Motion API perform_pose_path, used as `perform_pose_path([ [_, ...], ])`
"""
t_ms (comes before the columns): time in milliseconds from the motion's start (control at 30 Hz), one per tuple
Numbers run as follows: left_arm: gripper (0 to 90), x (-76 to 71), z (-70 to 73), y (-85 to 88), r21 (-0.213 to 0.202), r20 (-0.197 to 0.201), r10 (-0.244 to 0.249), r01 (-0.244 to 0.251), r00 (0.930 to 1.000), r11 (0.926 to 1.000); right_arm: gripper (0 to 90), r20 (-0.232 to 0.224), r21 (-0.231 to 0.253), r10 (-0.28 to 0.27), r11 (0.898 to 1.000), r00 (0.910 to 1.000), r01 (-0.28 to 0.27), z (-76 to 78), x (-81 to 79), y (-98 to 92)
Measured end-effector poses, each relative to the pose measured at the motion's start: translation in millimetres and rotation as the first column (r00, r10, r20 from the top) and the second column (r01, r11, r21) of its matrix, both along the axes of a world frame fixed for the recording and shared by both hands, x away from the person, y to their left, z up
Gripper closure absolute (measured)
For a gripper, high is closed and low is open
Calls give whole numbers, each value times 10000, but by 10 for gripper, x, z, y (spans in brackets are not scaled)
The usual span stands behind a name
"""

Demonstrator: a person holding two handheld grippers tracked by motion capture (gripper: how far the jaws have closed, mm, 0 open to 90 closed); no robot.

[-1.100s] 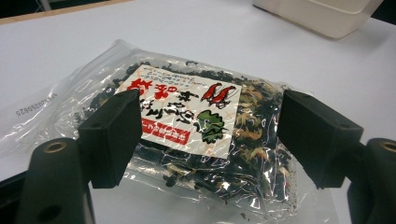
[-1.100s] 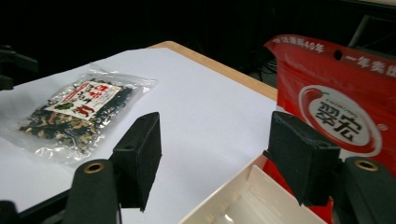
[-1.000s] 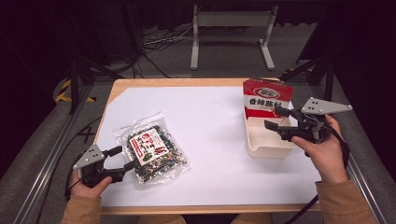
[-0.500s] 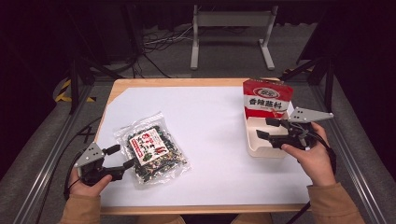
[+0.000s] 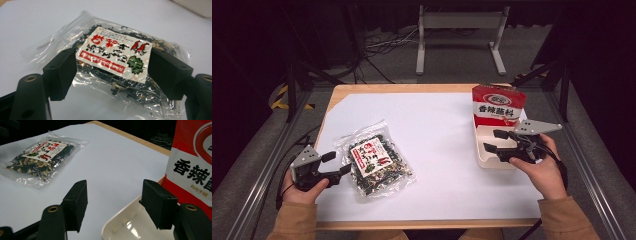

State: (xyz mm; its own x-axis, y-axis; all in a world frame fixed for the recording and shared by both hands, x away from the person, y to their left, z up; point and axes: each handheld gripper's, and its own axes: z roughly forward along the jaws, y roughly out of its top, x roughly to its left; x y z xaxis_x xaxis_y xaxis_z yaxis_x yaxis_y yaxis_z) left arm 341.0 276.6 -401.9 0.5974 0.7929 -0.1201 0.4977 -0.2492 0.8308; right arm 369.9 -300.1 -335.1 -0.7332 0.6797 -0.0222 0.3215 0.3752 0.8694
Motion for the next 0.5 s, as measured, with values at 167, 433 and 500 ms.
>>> perform_pose_path([
  [167, 237, 116, 21, 28, 244, -466, 307, -296, 9984, 9993, 377, -20, 44, 25, 10000, 10000, -25, -13, 3, 9],
  [433, 235, 259, 40, 71, 421, -945, 1008, -972, 9904, 9944, 377, -58, 66, 57, 10000, 10000, -56, -31, 21, 28],
  [500, 225, 275, 42, 76, 450, -1029, 1035, -993, 9893, 9940, 375, -64, 57, 48, 10000, 10000, -47, -33, 22, 31],
])
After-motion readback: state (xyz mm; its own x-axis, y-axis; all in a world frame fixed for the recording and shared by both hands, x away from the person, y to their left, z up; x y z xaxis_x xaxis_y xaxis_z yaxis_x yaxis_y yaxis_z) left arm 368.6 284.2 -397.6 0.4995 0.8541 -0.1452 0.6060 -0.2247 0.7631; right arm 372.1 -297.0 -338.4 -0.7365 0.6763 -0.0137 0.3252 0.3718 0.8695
